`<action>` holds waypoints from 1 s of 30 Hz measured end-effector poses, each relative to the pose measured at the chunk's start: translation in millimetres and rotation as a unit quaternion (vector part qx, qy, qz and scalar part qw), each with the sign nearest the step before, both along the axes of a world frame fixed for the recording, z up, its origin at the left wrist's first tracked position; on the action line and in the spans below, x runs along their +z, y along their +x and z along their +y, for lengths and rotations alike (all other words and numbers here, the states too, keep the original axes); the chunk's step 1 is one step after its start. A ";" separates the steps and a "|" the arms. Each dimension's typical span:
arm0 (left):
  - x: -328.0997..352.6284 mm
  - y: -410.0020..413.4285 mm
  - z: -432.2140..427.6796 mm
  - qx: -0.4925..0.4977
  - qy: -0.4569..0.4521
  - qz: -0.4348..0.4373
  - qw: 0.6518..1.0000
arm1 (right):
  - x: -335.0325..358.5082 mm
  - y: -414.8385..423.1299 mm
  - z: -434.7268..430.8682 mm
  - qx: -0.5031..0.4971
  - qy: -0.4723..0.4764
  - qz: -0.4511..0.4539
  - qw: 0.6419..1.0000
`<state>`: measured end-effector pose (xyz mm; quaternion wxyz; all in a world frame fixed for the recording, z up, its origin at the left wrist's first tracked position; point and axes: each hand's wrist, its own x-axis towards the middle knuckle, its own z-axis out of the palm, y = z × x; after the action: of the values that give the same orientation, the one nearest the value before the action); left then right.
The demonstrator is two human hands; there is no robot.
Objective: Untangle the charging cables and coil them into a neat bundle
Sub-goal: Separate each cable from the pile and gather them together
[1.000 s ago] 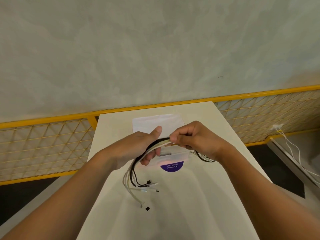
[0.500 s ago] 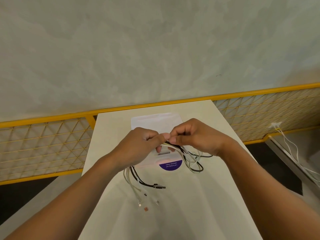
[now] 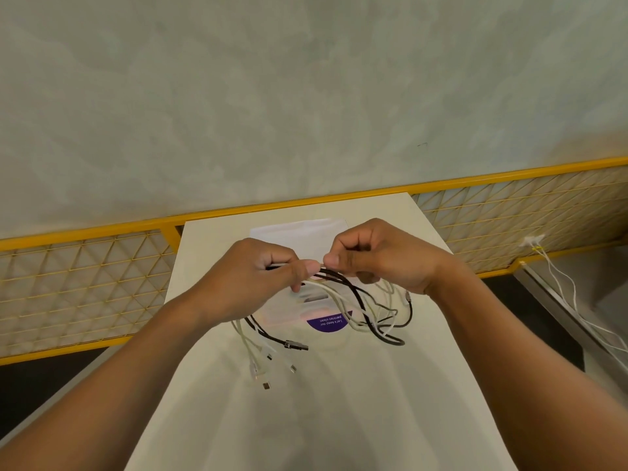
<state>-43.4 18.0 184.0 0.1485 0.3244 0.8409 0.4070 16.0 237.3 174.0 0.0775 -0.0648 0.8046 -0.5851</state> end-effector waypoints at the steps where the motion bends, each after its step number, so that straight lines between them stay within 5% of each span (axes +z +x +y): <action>1: 0.5 0.3 -1.0 0.004 0.008 0.003 1.000 | 1.1 -0.4 1.4 -0.010 0.000 0.006 1.000; 18: -3.5 -13.9 -12.7 0.161 0.019 -0.007 0.987 | -55.5 -6.4 54.0 -0.176 0.120 -0.050 0.976; 30: -12.8 -19.8 -23.6 0.181 0.004 -0.001 0.983 | -81.9 -9.7 76.8 -0.207 0.178 -0.076 0.959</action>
<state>-63.2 -5.6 171.2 0.0717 0.1671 0.8841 0.4305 6.3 314.1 92.1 0.0262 0.1625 0.8832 -0.4391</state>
